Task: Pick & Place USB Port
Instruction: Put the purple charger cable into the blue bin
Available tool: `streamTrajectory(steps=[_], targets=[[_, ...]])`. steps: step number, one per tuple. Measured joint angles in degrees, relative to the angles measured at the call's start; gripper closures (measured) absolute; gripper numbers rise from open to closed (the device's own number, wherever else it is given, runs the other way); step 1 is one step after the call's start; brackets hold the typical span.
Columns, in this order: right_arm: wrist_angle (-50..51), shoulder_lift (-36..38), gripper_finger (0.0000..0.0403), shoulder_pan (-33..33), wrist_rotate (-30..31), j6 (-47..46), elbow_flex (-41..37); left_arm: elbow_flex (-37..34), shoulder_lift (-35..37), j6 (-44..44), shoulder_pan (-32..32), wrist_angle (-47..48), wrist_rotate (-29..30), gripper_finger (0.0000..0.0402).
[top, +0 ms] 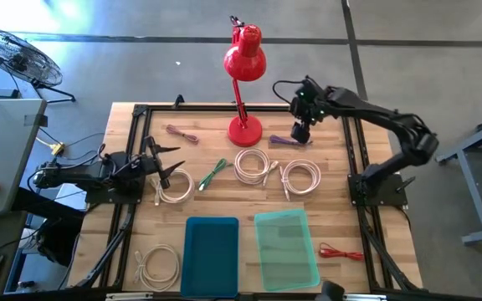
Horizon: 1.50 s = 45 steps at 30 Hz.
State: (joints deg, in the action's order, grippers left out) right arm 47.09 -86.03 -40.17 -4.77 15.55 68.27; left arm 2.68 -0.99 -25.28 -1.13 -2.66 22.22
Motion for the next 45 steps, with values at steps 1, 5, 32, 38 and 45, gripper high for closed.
streamTrajectory(steps=[1,5,32,38,45], targets=[[-0.1,-1.4,0.0175,-0.5,-0.8,0.8,0.0,0.0,0.0,0.0,0.0,0.0,0.0,0.0181],[-0.6,-6.8,0.0178,-1.1,-2.2,1.7,0.0,0.0,0.0,-2.3,0.0,-0.2,1.1,0.0181],[-9.2,-21.9,0.0188,0.3,5.3,3.4,-3.7,0.2,0.0,-6.0,0.0,2.8,3.4,0.0181],[-9.6,-21.8,0.0259,1.5,7.1,2.3,-4.1,0.2,0.0,-6.0,0.0,2.8,3.4,0.0181],[-9.9,-21.8,0.0384,2.8,8.5,-1.0,-4.1,0.2,0.0,-5.7,0.0,2.9,1.8,0.0181]])
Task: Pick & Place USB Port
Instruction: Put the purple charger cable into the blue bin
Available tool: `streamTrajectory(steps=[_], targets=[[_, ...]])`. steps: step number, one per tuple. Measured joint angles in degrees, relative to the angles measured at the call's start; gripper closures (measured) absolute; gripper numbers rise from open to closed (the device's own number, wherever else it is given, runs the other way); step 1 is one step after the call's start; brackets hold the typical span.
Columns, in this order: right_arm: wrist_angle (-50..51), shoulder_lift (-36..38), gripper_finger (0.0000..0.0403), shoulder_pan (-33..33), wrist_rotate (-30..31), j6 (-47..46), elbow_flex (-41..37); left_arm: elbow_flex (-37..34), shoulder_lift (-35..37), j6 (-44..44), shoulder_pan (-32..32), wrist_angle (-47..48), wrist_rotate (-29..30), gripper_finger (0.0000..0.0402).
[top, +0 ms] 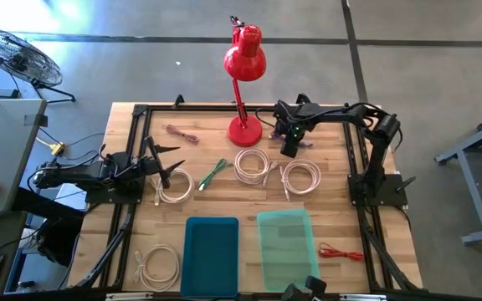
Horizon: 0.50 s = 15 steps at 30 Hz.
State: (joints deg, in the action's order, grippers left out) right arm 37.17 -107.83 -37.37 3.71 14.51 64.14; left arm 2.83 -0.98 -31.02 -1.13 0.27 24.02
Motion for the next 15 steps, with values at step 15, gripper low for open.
streamTrajectory(steps=[15], targets=[[4.5,14.3,0.0390,9.3,5.7,-4.3,-0.2,0.0,0.0,2.1,0.0,-0.2,-1.6,0.0181]])
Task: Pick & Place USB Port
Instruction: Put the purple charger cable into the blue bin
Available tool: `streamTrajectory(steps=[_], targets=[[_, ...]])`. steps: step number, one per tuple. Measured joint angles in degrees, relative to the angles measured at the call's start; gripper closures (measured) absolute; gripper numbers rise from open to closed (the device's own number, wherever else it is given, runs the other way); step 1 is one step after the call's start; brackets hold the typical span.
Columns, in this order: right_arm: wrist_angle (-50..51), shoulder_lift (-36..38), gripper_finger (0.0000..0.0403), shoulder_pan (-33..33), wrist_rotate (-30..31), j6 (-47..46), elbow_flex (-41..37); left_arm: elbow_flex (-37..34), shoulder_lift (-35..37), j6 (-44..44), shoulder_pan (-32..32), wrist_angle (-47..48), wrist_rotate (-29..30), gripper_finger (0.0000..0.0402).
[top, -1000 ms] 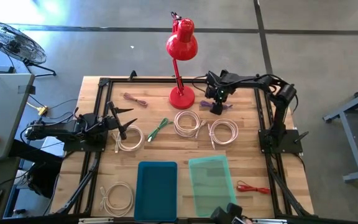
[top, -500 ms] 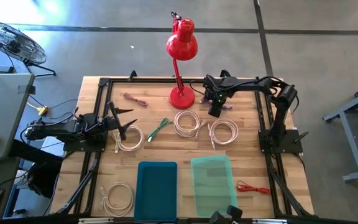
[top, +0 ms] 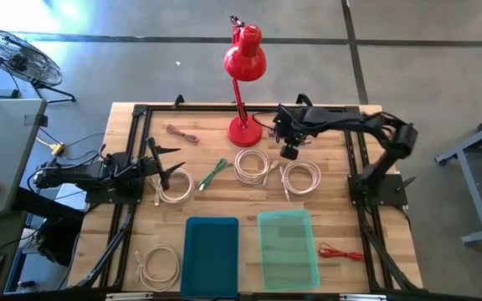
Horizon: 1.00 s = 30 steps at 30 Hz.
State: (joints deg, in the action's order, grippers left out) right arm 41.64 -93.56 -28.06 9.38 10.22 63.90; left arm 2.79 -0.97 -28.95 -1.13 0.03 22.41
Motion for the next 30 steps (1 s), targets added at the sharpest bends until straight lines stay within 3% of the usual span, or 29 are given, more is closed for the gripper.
streamTrajectory(steps=[9,16,23,27,30], targets=[[-7.0,17.9,0.0390,11.3,-0.8,-2.7,0.1,-0.1,0.0,0.8,0.0,-13.5,-6.9,0.0181],[-16.8,21.4,0.0390,21.4,-0.8,1.8,0.2,-0.1,-4.0,8.9,0.0,-27.5,-13.1,0.0181],[-28.9,17.0,0.0390,27.0,-0.7,8.7,0.2,2.8,-20.9,14.3,0.0,-37.2,-14.1,0.0181],[-33.8,14.1,0.0390,28.4,-0.8,12.7,0.2,10.0,-34.8,20.0,0.0,-37.6,-15.8,0.0181],[-36.4,12.2,0.0390,29.0,-0.9,14.0,0.2,16.6,-45.1,19.1,0.0,-37.3,-18.9,0.0181]])
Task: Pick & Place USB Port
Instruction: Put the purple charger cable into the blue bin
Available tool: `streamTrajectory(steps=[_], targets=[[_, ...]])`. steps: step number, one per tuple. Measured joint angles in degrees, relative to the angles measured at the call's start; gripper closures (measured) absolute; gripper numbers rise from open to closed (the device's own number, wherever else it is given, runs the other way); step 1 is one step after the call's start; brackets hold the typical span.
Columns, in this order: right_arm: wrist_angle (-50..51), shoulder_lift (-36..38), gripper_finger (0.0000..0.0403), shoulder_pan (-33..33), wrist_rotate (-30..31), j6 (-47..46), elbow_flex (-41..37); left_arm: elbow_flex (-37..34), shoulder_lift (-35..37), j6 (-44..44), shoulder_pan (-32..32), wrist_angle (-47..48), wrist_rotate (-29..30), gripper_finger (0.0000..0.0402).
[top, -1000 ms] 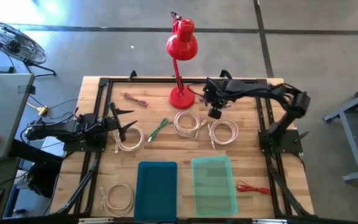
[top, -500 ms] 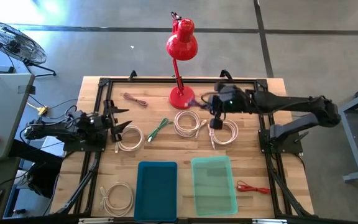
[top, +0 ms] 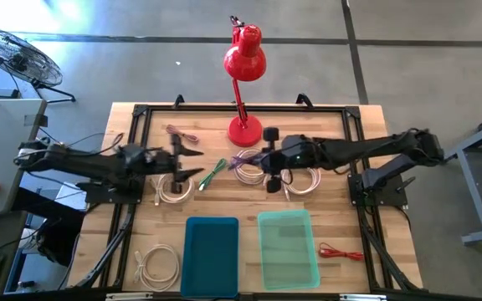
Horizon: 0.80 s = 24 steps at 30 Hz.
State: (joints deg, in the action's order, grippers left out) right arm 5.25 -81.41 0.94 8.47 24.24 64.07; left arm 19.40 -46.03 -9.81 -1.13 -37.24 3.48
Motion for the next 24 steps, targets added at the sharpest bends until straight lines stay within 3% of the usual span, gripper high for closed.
streamTrajectory(steps=[6,12,18,24], targets=[[-1.8,-1.1,0.0390,2.0,0.1,1.3,0.0,12.6,-14.9,-0.9,0.0,4.7,-4.5,0.0181],[-2.8,-1.1,0.0390,4.1,0.1,1.7,0.0,20.4,-23.6,-3.5,0.0,7.7,-5.4,0.0181],[-2.5,-1.1,0.0390,5.1,2.5,1.7,0.0,24.3,-27.0,-3.4,0.0,7.1,-9.1,0.0181],[-2.0,-1.1,0.0390,5.2,2.6,0.9,0.0,25.0,-27.0,-3.8,0.0,6.6,-9.2,0.0181]])
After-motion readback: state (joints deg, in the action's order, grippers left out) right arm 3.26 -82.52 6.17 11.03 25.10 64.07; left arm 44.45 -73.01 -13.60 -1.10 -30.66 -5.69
